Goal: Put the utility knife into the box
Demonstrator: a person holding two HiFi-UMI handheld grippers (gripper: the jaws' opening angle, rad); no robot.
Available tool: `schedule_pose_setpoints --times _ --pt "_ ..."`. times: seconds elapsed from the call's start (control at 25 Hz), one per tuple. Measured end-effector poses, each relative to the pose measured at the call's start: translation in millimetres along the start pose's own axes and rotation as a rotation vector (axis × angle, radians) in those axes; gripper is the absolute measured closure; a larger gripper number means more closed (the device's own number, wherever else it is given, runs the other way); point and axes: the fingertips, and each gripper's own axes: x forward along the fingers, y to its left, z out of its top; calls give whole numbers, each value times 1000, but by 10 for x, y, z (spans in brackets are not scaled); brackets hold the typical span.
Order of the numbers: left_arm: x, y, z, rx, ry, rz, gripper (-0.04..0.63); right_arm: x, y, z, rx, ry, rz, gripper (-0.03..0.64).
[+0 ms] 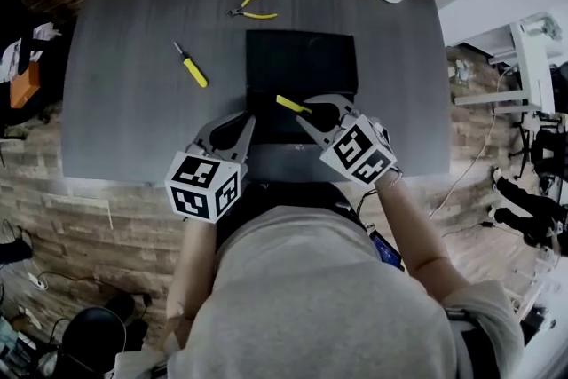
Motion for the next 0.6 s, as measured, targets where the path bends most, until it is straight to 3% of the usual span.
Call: schedule_pose_setpoints --times 0.16,0.6 --pt "8 35 -89 -30 7 44 568 181 70 -200 -80 104 52 545" --pt "6 177 -216 -63 25 131 568 552 223 -554 -174 268 176 543"
